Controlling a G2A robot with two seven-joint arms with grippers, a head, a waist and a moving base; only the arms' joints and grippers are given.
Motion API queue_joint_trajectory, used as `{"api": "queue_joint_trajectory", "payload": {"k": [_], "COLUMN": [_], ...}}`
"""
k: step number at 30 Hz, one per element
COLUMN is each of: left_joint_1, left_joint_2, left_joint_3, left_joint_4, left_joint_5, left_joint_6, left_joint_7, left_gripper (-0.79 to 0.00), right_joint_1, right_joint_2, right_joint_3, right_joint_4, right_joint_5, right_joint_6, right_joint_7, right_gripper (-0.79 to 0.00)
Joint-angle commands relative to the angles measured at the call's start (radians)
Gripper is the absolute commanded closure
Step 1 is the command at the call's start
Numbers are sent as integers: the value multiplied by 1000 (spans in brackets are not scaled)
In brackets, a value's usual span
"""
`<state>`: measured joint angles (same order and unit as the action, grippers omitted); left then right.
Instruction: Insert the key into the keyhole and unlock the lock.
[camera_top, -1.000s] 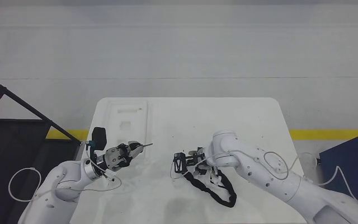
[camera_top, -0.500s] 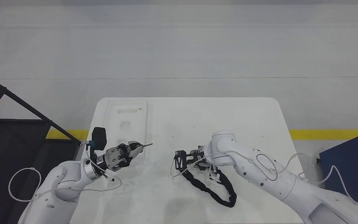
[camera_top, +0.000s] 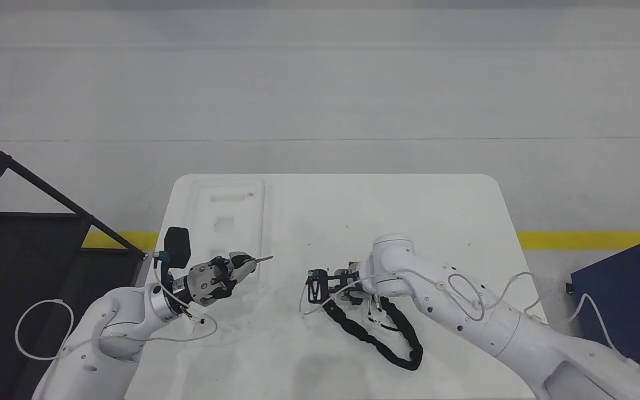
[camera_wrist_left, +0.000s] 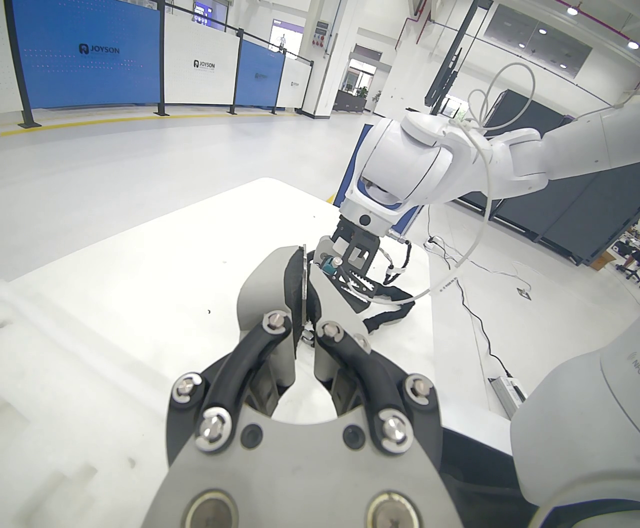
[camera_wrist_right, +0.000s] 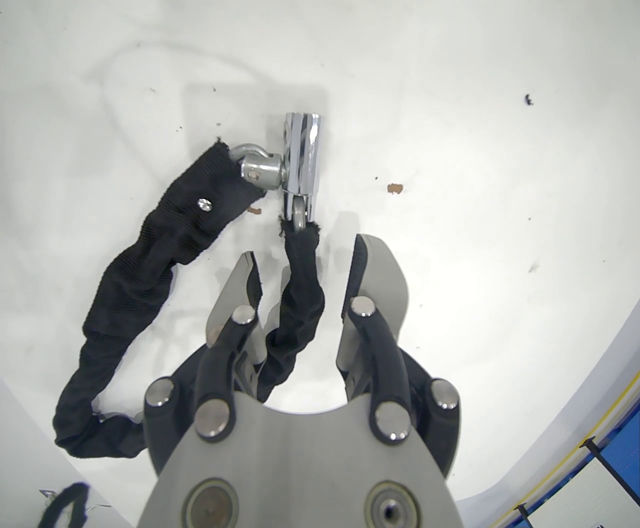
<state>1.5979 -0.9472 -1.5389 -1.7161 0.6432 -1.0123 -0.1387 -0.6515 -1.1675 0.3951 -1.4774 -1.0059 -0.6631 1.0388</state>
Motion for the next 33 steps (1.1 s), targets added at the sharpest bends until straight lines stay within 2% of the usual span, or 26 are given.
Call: {"api": "queue_joint_trajectory", "payload": {"k": [1, 11, 14, 16, 17, 22, 25, 30, 33], "left_joint_1": [0, 0, 0, 0, 0, 0, 0, 0, 0], "left_joint_2": [0, 0, 0, 0, 0, 0, 0, 0, 0], "left_joint_3": [0, 0, 0, 0, 0, 0, 0, 0, 0], "left_joint_4": [0, 0, 0, 0, 0, 0, 0, 0, 0], "left_joint_5": [0, 0, 0, 0, 0, 0, 0, 0, 0], "left_joint_6": [0, 0, 0, 0, 0, 0, 0, 0, 0], "left_joint_7": [0, 0, 0, 0, 0, 0, 0, 0, 0], "left_gripper": [0, 0, 0, 0, 0, 0, 0, 0, 0], "right_joint_1": [2, -1, -2, -3, -3, -6, -9, -52, -104], "right_joint_2": [-5, -24, -28, -30, -32, -34, -29, -2, 20], "right_joint_3": [-1, -10, -10, -8, -8, -6, 3, 29, 65], "right_joint_4": [9, 39, 44, 48, 49, 43, 11, -84, -127], "right_joint_5": [-5, -24, -30, -33, -37, -76, -158, -399, -473], "right_joint_6": [4, -1, -5, -4, -4, -5, 14, 98, 155], "right_joint_7": [-5, -6, -6, -6, -5, -10, -38, -172, -281], "right_gripper": [-357, -314, -252, -123, 0, 0, 0, 0, 0]}}
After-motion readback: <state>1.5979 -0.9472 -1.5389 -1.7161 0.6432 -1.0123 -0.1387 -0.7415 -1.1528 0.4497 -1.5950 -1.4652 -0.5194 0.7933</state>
